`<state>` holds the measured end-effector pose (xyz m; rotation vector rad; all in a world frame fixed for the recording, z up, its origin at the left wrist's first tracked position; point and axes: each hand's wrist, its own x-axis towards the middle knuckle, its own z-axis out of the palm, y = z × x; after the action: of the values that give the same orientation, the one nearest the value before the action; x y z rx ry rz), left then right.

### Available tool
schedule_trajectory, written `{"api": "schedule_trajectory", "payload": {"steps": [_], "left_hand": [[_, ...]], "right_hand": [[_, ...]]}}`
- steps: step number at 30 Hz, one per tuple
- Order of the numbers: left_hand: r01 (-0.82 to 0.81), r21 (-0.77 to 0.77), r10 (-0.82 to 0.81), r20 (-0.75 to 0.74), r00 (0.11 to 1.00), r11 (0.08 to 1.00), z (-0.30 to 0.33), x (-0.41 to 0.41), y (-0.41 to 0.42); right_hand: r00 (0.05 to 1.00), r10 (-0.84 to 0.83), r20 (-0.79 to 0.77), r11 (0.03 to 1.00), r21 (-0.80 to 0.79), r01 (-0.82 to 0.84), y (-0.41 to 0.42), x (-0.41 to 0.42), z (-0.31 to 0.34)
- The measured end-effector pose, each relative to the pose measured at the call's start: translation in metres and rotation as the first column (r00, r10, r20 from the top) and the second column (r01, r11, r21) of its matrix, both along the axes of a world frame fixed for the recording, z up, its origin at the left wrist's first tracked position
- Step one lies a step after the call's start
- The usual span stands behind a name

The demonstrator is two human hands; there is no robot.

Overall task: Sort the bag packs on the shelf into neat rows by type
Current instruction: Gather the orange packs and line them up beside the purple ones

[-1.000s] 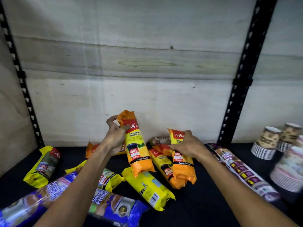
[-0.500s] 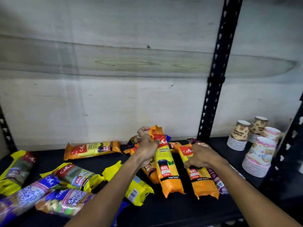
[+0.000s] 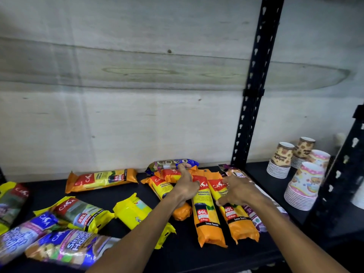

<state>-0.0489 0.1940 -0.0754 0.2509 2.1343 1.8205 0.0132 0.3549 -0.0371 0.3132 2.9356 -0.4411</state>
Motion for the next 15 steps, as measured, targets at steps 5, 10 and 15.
{"api": "schedule_trajectory", "payload": {"steps": [5,10,15], "left_hand": [[-0.009,-0.321,-0.066,-0.223,0.973,0.947,0.004,0.0,-0.001],[-0.066,-0.614,-0.219,-0.377,0.9,0.787,0.003,0.004,-0.005],[-0.024,-0.889,-0.483,-0.271,0.833,0.458,0.014,0.022,-0.012]], "right_hand": [[1.0,0.024,0.003,1.0,-0.018,-0.024,0.001,0.001,0.0],[0.999,0.037,0.023,0.999,-0.004,-0.037,0.0,0.0,0.0],[0.998,0.046,0.032,0.998,0.049,-0.048,0.0,0.0,-0.002]]}}
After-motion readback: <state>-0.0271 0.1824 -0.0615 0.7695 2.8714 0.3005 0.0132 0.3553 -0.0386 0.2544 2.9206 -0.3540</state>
